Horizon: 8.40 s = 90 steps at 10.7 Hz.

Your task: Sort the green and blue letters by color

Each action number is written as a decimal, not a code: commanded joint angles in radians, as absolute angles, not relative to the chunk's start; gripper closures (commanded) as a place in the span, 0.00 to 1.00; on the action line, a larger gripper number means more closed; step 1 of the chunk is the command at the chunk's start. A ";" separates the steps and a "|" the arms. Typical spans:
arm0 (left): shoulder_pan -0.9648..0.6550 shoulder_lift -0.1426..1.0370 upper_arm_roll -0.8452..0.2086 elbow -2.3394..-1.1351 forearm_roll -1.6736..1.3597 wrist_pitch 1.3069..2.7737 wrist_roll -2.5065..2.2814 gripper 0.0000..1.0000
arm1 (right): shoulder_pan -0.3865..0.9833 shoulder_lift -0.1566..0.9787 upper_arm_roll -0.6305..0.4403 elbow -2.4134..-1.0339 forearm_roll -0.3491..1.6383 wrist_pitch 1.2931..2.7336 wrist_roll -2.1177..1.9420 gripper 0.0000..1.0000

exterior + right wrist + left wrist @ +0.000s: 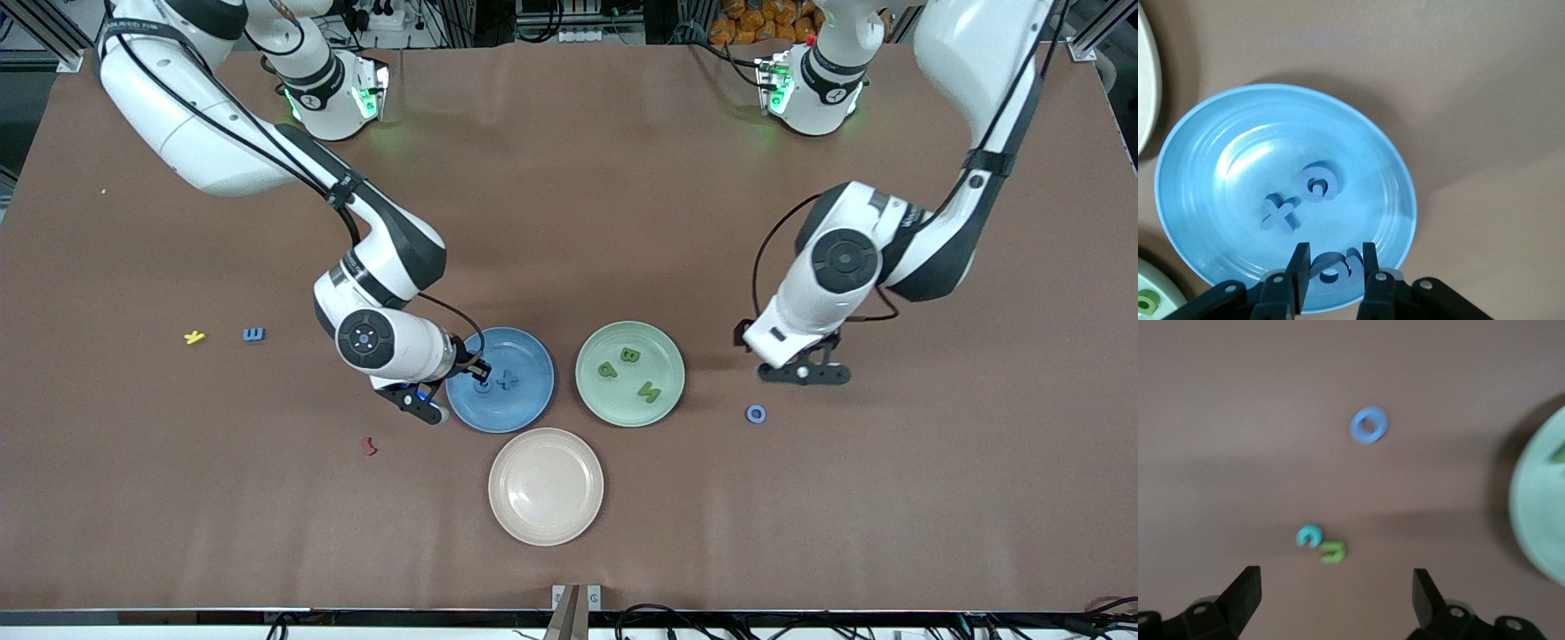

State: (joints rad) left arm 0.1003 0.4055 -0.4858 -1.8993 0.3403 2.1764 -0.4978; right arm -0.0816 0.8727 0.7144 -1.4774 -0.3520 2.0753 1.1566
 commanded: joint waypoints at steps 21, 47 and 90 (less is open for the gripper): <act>0.287 0.577 -0.578 -2.102 0.518 2.516 -0.721 0.25 | -0.690 0.839 0.711 -1.494 -0.558 1.727 0.213 0.00; -0.098 0.667 -0.581 -1.697 0.541 2.467 -0.819 0.64 | -0.994 0.844 0.879 -1.910 -0.710 1.996 0.337 0.00; 0.031 0.031 -0.173 -1.511 0.029 1.603 -0.201 0.00 | -0.294 0.841 0.753 -1.427 -0.229 1.910 0.829 0.00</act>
State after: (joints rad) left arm 0.0356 0.0323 -0.1813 -1.5232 0.0508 1.6252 -0.2225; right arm -0.1554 0.8634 0.6594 -1.4160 -0.2381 2.0123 0.9358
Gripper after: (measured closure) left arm 0.000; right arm 0.000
